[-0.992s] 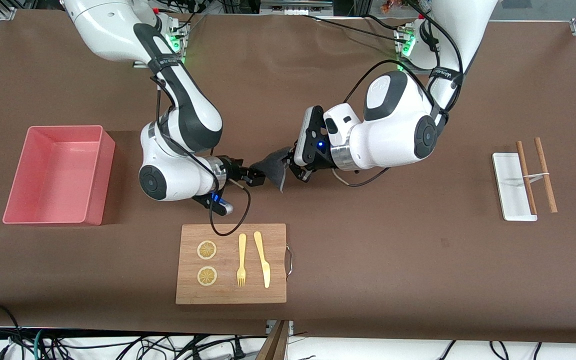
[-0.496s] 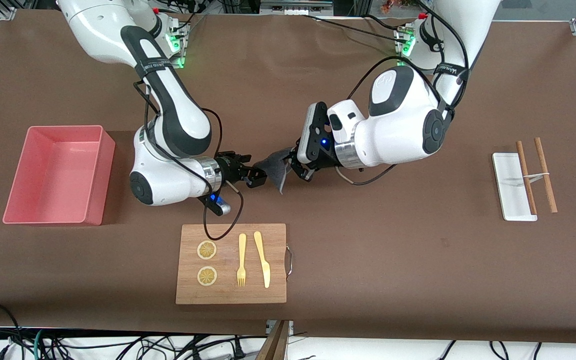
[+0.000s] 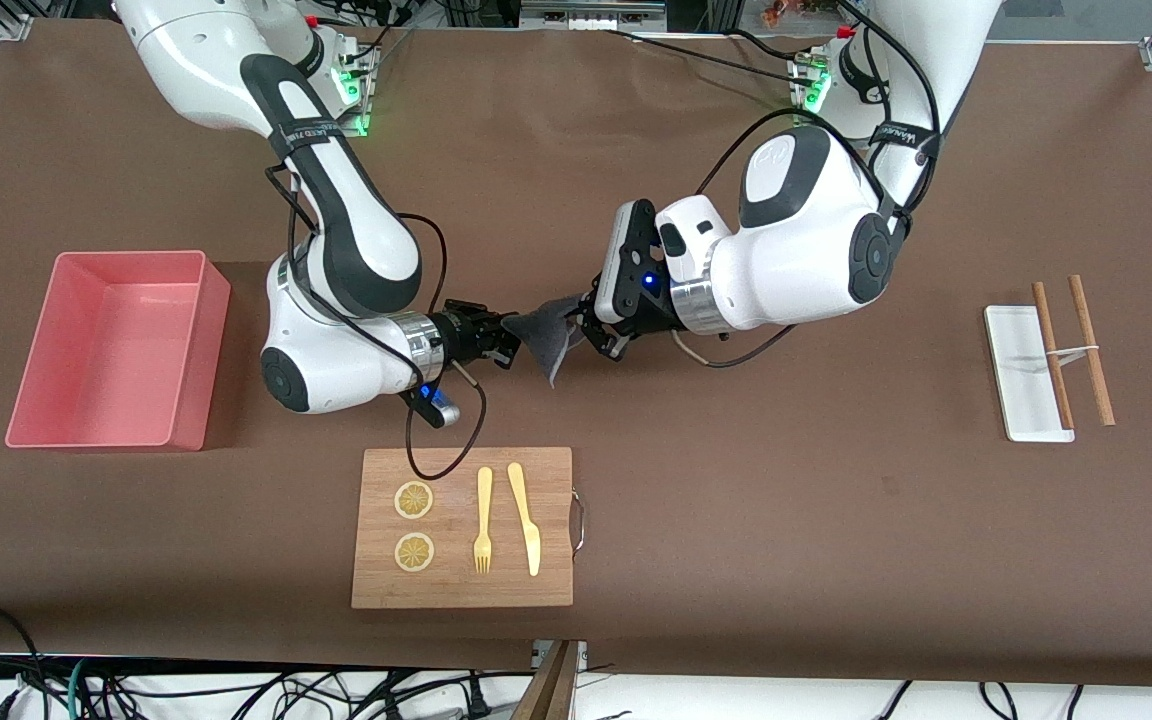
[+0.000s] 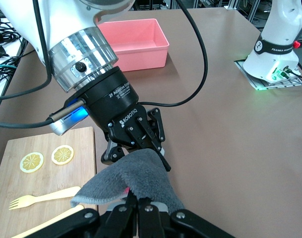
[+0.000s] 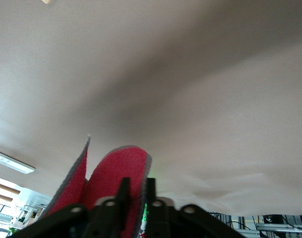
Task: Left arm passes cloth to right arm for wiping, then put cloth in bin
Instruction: 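Open the left gripper to release the cloth to the right gripper, then move the cloth with the right gripper while the left gripper retracts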
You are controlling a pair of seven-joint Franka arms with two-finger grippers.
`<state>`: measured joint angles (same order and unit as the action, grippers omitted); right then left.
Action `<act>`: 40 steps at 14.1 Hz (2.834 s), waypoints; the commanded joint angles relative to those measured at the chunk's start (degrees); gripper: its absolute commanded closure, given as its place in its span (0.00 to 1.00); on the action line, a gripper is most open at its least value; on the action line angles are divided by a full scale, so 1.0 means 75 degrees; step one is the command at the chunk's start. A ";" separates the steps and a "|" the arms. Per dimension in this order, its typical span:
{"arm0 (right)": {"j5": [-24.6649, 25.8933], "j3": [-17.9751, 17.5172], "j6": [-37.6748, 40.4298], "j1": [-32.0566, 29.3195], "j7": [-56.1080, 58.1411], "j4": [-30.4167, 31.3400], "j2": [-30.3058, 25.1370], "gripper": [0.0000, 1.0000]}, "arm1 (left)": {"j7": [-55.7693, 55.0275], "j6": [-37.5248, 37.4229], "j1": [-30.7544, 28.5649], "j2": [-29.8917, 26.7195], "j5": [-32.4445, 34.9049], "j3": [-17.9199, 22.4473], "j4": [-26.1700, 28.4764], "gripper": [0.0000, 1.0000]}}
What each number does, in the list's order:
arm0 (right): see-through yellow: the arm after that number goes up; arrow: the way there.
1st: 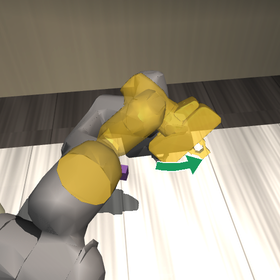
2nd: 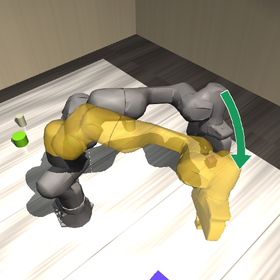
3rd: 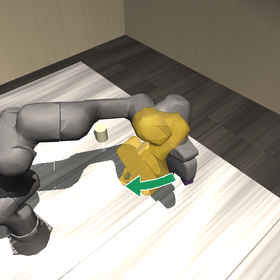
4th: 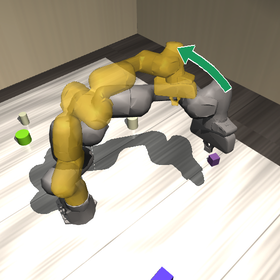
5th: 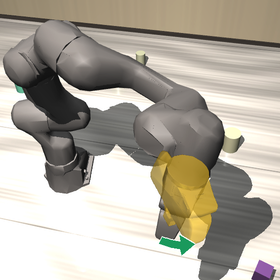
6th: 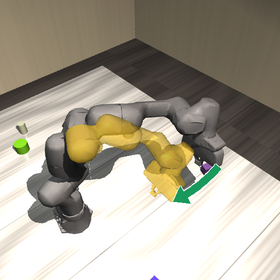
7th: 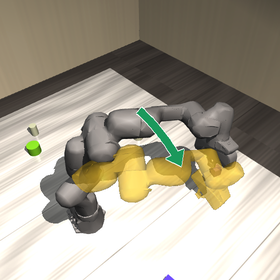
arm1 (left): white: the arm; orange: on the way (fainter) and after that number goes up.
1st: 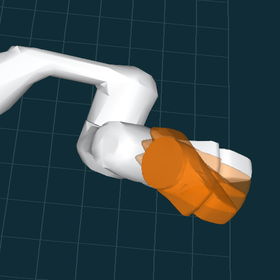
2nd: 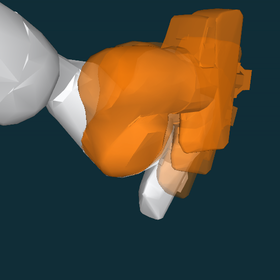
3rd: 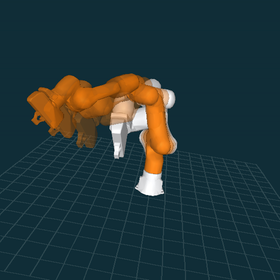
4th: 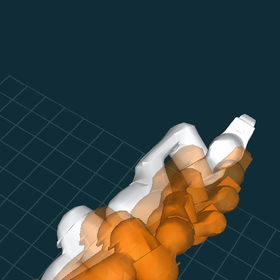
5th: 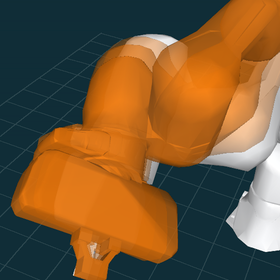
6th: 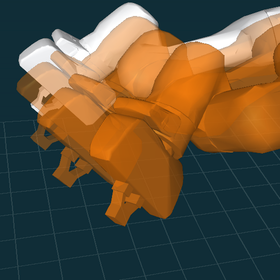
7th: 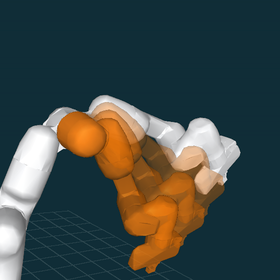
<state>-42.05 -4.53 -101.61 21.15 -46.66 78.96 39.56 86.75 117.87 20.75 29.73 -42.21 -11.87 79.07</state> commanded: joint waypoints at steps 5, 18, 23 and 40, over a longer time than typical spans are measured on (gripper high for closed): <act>-0.0441 -0.0029 0.0188 -0.0089 -0.0189 -0.0110 0.0046 1.00 | 0.0187 -0.0118 -0.0036 -0.0108 -0.0325 0.0036 0.0051 1.00; -0.0312 0.0018 0.0808 -0.0475 -0.0118 -0.0578 -0.0047 1.00 | 0.0152 -0.0141 -0.0025 -0.0108 -0.0337 0.0036 0.0063 0.00; -0.0007 0.0018 0.1149 -0.0593 -0.0095 -0.0766 -0.0048 1.00 | 0.0012 -0.0386 -0.0141 -0.0259 -0.0418 0.0047 0.0063 0.00; 0.3624 0.0006 0.1735 -0.1096 0.2083 0.0545 -0.0048 1.00 | -0.5821 -0.3937 -0.2064 -0.2170 0.4814 0.0200 -0.0031 0.00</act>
<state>-17.56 -3.94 -88.42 14.54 -34.58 80.47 40.14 48.25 89.90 5.31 14.53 -11.72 -9.93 78.72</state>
